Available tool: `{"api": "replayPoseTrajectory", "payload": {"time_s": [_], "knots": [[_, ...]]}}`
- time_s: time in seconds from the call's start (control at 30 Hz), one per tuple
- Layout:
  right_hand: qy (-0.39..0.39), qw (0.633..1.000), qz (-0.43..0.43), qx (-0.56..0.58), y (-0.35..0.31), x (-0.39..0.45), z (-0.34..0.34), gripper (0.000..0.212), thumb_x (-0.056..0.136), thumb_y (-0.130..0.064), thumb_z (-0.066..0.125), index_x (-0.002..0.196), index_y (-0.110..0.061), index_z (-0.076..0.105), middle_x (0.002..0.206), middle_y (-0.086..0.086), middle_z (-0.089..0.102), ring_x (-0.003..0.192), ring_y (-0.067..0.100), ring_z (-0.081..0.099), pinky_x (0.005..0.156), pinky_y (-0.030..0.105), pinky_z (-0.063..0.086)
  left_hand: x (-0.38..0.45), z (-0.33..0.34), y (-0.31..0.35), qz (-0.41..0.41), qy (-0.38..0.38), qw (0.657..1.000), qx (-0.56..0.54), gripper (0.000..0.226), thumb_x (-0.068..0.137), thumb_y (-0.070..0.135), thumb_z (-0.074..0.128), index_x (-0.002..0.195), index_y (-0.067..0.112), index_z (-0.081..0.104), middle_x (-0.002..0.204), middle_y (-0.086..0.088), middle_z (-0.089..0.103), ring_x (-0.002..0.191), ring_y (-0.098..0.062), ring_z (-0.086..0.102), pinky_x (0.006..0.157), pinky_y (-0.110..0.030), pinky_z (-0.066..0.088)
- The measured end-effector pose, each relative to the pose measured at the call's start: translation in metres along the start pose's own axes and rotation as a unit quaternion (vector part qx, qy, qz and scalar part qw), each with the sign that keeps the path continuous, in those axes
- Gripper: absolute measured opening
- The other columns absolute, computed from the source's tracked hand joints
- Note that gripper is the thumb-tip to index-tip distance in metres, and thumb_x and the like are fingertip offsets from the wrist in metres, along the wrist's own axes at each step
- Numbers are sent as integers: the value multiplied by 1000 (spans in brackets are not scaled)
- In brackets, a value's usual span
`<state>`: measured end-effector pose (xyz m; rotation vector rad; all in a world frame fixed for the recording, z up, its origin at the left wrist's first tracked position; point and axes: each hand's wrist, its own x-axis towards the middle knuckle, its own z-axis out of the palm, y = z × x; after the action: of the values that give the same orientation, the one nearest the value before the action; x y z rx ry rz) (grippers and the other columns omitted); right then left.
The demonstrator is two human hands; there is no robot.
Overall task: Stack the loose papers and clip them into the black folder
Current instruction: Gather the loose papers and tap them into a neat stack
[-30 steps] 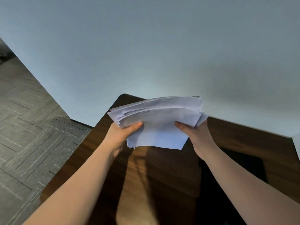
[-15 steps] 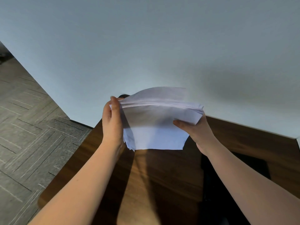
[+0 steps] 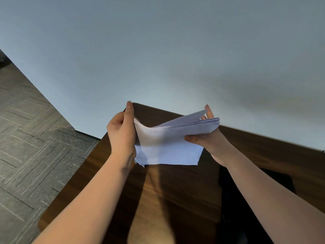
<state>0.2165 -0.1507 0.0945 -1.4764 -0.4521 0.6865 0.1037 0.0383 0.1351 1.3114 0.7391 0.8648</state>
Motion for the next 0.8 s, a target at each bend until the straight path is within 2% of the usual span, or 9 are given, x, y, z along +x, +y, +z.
{"api": "replayPoseTrajectory", "payload": {"time_s": [0.07,0.13,0.17,0.27,0.37,0.5,0.6,0.7,0.8], "knots": [[-34,999,15,-19,-4,-2,-2,104,70,-1,78,150,-32,19,133,-13,52,113,-7,55,86,15,51,-1,2,-1,4,-6,1000,-4,72,85,55,56,69,-14,42,58,-8,33,56,-20,33,54,-29,29],[-19,999,23,-24,-1,-2,-3,65,71,-5,79,131,-18,56,124,-1,65,111,10,64,97,35,52,-1,1,-4,15,-9,1000,8,74,83,64,49,67,-9,43,59,-7,36,57,-18,36,55,-29,31],[8,1000,24,-9,1,-3,-2,47,72,-7,78,116,-15,67,116,5,71,109,20,66,99,43,51,1,0,-7,22,-14,999,23,74,80,68,45,67,-5,44,60,-7,38,58,-16,38,56,-27,33],[89,995,24,36,5,-2,3,22,77,-8,74,94,-23,71,102,4,73,105,28,67,89,36,54,1,-7,-20,23,-61,996,53,57,70,66,54,69,9,52,65,3,50,55,-1,47,56,-10,38],[120,992,4,48,3,-4,6,20,79,-12,73,95,-24,70,100,1,74,102,23,67,83,32,54,-5,-12,-31,-26,-105,993,35,54,63,54,76,94,11,66,84,1,68,71,1,65,65,-11,49],[123,989,-45,61,-7,-7,4,30,76,-15,75,104,-21,70,103,-3,75,96,9,71,79,22,55,3,-13,-33,-44,-102,994,-20,63,48,69,78,85,18,70,95,-9,69,90,-19,64,84,-35,52],[123,991,-29,51,-3,-2,2,57,61,-26,86,113,-18,67,111,1,74,103,18,70,91,38,55,5,-10,-36,-35,-112,993,-23,80,51,78,69,97,14,67,102,-11,67,98,-24,61,93,-44,47],[119,993,-7,24,9,3,0,71,52,-33,88,118,-23,64,114,-3,72,106,17,68,94,42,53,6,-6,-40,-40,-141,989,-3,76,54,79,65,102,20,63,106,-3,66,100,-16,61,89,-34,47],[105,994,10,10,19,6,-1,72,53,-32,88,121,-25,62,116,-5,71,109,16,66,97,41,51,11,-7,-52,-76,-186,979,16,77,59,56,77,124,22,54,119,3,68,107,-9,66,84,-23,54]]}}
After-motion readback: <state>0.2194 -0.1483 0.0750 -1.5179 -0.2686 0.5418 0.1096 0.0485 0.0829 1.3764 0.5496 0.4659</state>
